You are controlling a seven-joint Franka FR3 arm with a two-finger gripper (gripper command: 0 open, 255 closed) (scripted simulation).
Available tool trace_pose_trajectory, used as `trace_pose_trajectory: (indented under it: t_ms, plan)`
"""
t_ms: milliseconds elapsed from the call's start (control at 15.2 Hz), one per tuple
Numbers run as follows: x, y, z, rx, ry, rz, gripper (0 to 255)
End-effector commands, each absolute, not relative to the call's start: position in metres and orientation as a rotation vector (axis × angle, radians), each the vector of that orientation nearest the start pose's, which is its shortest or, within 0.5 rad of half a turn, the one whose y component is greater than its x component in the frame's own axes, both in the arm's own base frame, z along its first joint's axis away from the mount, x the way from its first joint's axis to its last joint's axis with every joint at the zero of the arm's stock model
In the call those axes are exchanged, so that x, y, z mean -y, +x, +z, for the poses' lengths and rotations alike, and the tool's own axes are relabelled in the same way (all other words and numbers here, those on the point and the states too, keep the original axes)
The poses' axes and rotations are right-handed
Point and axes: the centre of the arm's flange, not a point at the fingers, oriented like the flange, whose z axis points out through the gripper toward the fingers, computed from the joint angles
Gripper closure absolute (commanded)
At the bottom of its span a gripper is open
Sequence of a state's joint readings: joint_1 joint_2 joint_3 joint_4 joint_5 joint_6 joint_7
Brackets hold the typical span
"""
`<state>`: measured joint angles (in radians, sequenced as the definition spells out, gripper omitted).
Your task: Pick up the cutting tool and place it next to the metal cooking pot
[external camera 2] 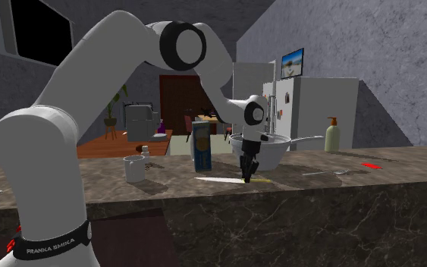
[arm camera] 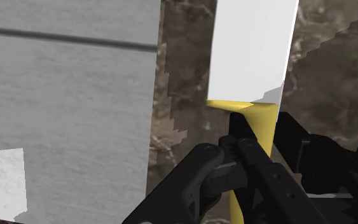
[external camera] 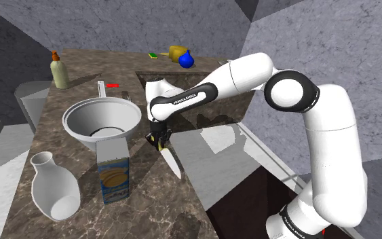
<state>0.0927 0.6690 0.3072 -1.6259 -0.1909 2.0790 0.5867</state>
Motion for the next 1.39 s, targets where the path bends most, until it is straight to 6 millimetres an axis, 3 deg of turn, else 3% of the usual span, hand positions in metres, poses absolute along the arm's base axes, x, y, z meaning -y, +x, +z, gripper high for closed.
trace_pose_trajectory:
  t_ms: [0, 132, 198, 528, 792, 1320]
  plan:
    - [-0.231, 0.628, 0.23, -0.196, -3.176, 0.28, 255]
    - [-0.231, 0.628, 0.23, -0.196, -3.176, 0.28, 255]
    - [-0.231, 0.628, 0.23, -0.196, -3.176, 0.28, 0]
    - [-0.231, 0.628, 0.23, -0.196, -3.176, 0.28, 0]
    - [-0.233, 0.637, 0.279, -0.196, -3.176, 0.28, 0]
    - [-0.233, 0.637, 0.279, -0.196, -3.176, 0.28, 0]
